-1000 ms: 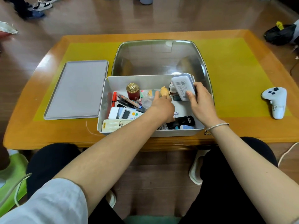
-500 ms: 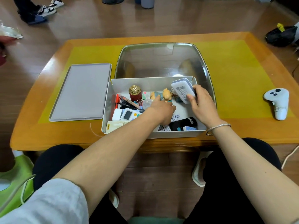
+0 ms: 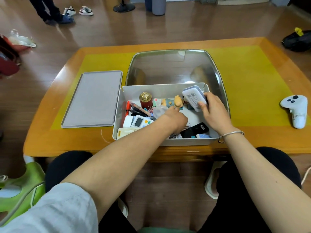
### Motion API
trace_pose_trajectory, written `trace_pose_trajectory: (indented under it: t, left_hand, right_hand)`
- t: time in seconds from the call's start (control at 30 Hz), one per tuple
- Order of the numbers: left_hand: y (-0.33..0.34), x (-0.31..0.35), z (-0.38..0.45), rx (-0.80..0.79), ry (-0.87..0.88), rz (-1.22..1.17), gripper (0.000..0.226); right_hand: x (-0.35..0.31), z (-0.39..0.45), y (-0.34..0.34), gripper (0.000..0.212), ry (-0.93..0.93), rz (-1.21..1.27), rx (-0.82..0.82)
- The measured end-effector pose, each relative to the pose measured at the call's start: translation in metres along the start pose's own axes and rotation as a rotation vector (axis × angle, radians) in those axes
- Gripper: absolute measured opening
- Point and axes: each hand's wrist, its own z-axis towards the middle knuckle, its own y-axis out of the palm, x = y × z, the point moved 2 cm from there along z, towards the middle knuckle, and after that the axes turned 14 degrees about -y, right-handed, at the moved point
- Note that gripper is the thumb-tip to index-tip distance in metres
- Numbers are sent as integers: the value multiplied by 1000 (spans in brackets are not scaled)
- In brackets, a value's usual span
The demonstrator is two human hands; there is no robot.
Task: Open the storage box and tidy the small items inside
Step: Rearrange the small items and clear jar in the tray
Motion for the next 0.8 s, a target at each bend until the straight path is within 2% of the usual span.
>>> trace_pose_trajectory:
  t: [0.1, 0.27, 0.4, 0.6, 0.7, 0.77, 0.8]
  left_hand:
    - [-7, -18, -11, 68, 12, -58, 26]
    - [-18, -73, -38, 168, -68, -270, 17]
    - [-12, -109, -55, 64, -203, -293, 13]
    - [-8, -102, -60, -182, -404, -248, 38]
    - [-16, -87, -50, -58, -337, -292, 38]
    - [-21, -71, -40, 58, -223, -426, 33]
    - [-23, -60, -36, 66, -159, -514, 32]
  right_hand:
    - [0, 0, 0, 18, 1, 4, -1]
    - [-1, 0, 0, 20, 15, 15, -7]
    - [-1, 0, -1, 20, 15, 23, -2]
    - [-2, 0, -1, 18, 15, 36, 8]
    - [-1, -1, -1, 19, 14, 40, 17]
    - [-1, 0, -1, 21, 16, 49, 31]
    - [-1, 0, -1, 20, 17, 56, 39]
